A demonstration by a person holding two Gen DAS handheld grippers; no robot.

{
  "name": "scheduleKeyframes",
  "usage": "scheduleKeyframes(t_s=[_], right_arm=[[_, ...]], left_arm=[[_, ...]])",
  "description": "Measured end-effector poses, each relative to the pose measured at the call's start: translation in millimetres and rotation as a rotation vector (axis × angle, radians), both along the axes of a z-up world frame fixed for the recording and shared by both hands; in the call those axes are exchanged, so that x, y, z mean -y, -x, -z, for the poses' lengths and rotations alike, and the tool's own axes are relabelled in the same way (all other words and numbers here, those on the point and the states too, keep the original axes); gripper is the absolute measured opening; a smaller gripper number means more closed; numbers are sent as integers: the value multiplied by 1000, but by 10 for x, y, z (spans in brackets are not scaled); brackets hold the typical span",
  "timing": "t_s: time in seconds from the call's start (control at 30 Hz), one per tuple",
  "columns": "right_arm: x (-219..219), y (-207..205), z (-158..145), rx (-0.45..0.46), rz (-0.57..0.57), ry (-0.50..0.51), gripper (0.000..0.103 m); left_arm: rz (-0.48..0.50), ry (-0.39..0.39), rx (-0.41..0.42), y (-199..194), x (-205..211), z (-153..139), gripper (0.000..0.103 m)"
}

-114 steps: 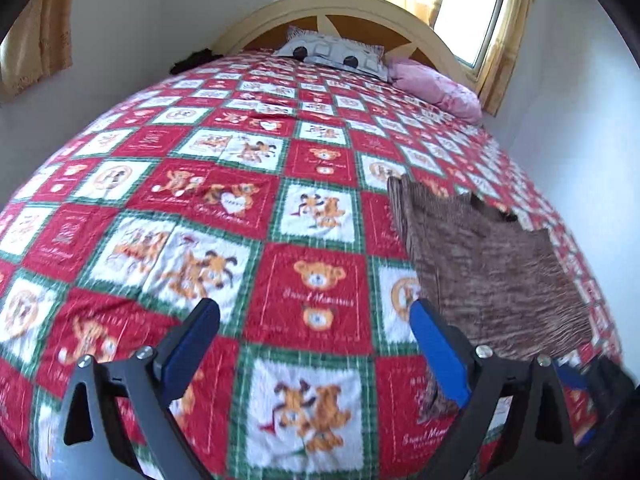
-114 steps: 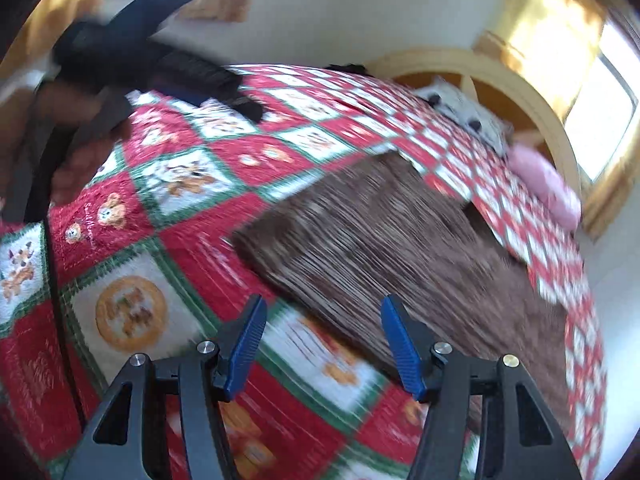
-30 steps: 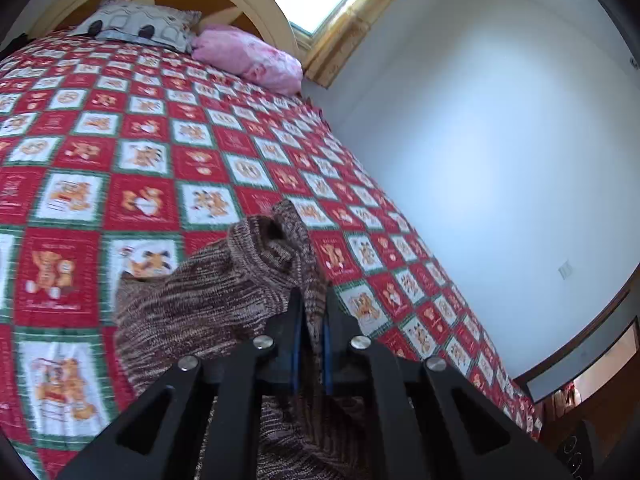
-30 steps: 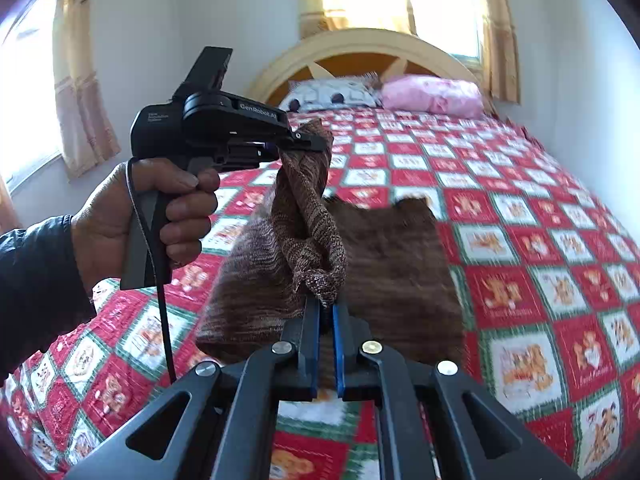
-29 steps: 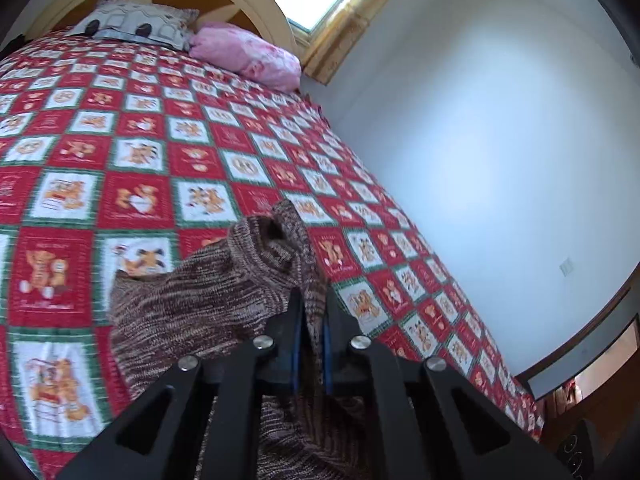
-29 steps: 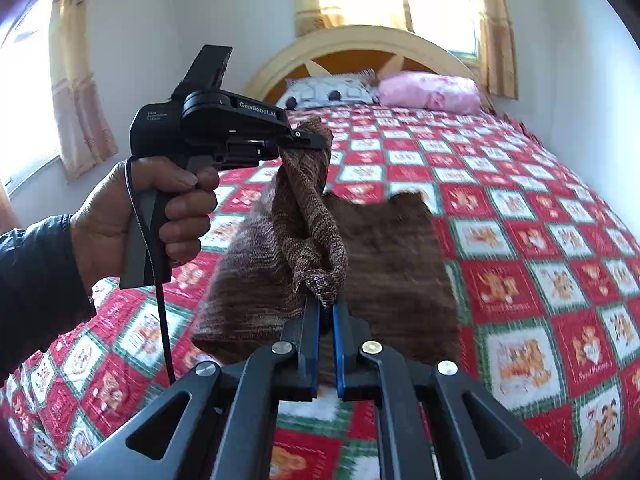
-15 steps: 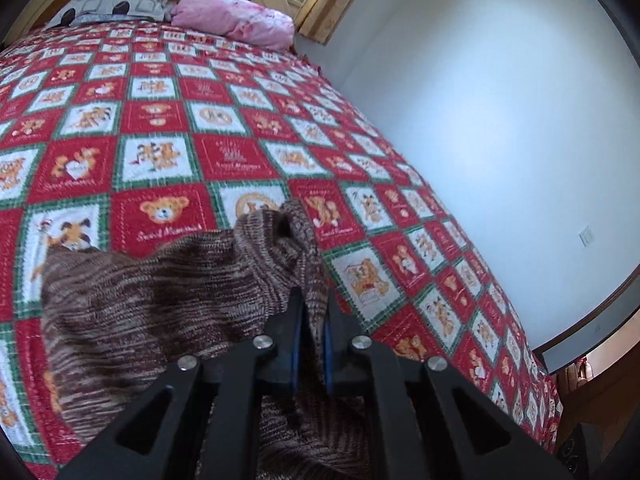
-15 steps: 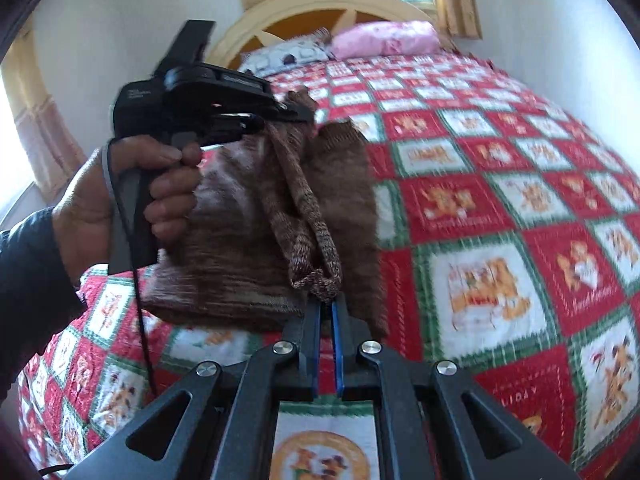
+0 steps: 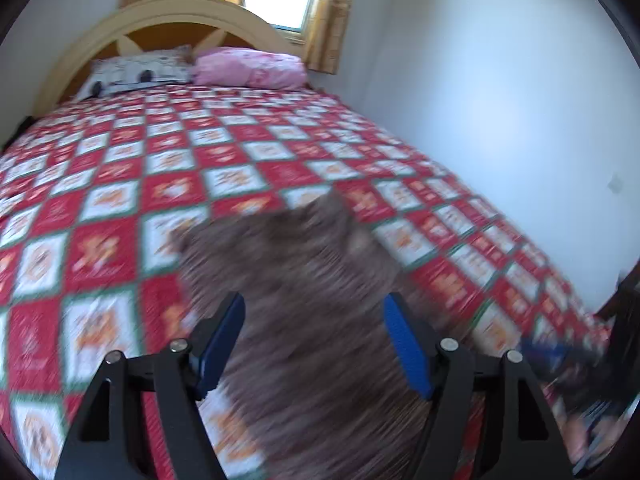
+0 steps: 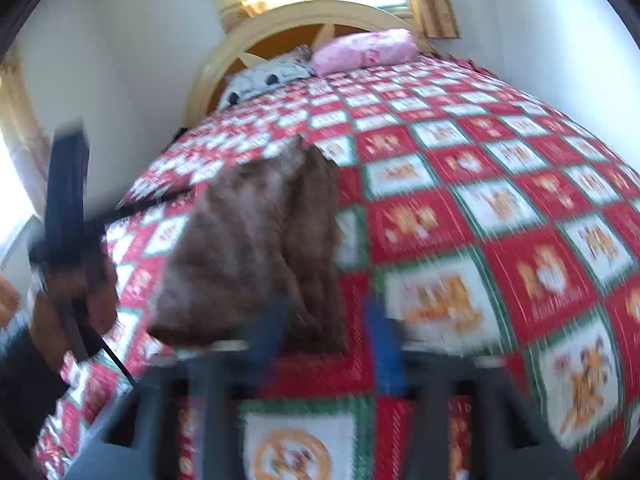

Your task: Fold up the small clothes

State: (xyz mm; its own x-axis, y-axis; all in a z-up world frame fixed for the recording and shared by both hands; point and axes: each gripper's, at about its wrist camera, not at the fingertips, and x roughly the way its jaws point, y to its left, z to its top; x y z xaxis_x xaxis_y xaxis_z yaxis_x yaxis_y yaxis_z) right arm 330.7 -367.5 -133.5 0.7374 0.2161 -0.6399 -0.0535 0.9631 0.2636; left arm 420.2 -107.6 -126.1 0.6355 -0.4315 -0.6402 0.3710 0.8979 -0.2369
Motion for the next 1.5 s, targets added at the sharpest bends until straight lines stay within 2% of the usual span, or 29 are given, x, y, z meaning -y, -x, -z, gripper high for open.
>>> scheduleKeyframes(t_s=[0.07,0.13,0.17,0.2,0.27,0.3,0.33,0.37,0.43,0.5,0.63,0.73,0.9,0.97,1.07,1.13,1.2,1.3,1.33,1.47,1.5], right_arm=[[-113,-240,-71,4,-56,1,66],[-235,-610,-59,-39,-64,24,63],[-258,-743,-31,-58,-68,18,59],[-275,-933,24,-89,-70,5,50],[-263,-1217,159,-146,-57,-39,43],[-250,-1356,239,-179,-56,-63,22],[-259,-1406,283,-190,-43,-44,8],[-237,-1454,328,-198,6,-2,8],[-145,-1483,445,-234,63,-10,8],[-149,-1445,474,-225,71,23,7],[-295,-1387,340,-193,39,127,8],[-384,-1443,154,-120,51,200,12],[-652,-1747,-13,-69,-72,196,12],[-812,-1904,63,-109,-97,263,12],[-822,-2083,295,-215,-53,363,12],[-675,-2147,407,-259,-18,323,12],[-600,-2158,402,-261,-13,273,12],[-585,-2083,371,-246,-15,271,12],[-568,-2025,344,-237,-15,265,16],[-454,-1565,180,-182,-23,196,18],[-432,-1448,161,-170,-30,192,22]], left_arm=[[-45,-23,-15,64,-101,127,78],[-71,1,-56,108,-200,248,78],[-76,17,-77,133,-234,301,80],[-74,32,-87,172,-249,349,82],[-76,19,-70,230,-219,405,88],[-66,13,-60,255,-197,431,89],[-56,9,-56,268,-186,440,89],[-48,4,-55,270,-176,444,92],[-33,-9,-81,259,-160,498,99],[-32,-42,-131,243,-117,592,99],[-13,-57,-125,267,-107,600,101],[-18,-45,-130,261,-133,612,102],[-19,-81,-128,266,-70,625,103],[-19,-86,-129,282,-64,628,103],[-20,-82,-133,289,-67,628,103],[-21,-84,-133,292,-66,629,103],[-21,-87,-135,282,-58,631,103],[-23,-89,-136,270,-44,629,103],[-23,-89,-135,270,-44,628,103],[-24,-90,-136,270,-46,627,103],[-25,-90,-136,271,-45,627,103]])
